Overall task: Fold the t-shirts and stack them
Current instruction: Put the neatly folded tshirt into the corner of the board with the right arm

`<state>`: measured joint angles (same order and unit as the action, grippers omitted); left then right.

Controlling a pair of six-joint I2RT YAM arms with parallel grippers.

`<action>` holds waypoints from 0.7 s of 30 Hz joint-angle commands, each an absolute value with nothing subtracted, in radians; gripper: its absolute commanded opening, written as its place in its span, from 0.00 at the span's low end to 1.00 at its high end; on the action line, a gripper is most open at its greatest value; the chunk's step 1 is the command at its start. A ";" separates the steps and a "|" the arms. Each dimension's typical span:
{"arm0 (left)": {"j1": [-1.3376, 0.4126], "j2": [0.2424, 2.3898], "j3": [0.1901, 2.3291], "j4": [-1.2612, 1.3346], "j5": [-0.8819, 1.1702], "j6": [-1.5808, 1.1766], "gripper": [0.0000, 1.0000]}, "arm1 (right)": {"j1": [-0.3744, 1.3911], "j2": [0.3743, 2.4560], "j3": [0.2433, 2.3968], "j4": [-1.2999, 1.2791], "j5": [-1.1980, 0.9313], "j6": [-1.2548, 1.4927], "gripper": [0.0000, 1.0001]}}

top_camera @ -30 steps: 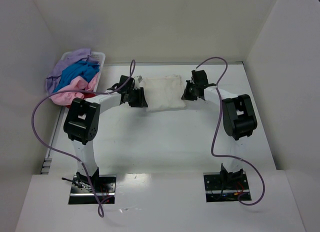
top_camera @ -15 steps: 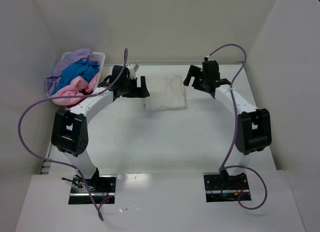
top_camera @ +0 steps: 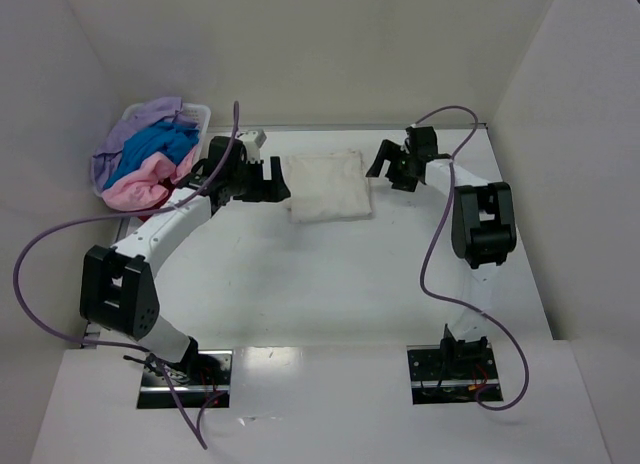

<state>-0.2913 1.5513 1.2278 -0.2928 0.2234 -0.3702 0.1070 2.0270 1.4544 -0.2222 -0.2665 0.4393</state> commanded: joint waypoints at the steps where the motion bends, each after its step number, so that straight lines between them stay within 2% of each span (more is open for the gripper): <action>1: -0.287 1.506 1.224 -0.297 0.259 -0.371 0.99 | 0.112 2.077 1.566 -0.190 -0.342 0.423 1.00; 8: -0.287 1.488 1.246 -0.362 0.279 -0.353 0.99 | 0.112 2.127 1.595 -0.117 -0.411 0.477 1.00; 11: -0.287 1.488 1.246 -0.371 0.279 -0.353 0.99 | 0.121 2.167 1.632 -0.126 -0.471 0.477 0.97; 21: -0.287 1.460 1.235 -0.400 0.284 -0.353 0.99 | 0.172 2.235 1.644 -0.167 -0.430 0.446 0.97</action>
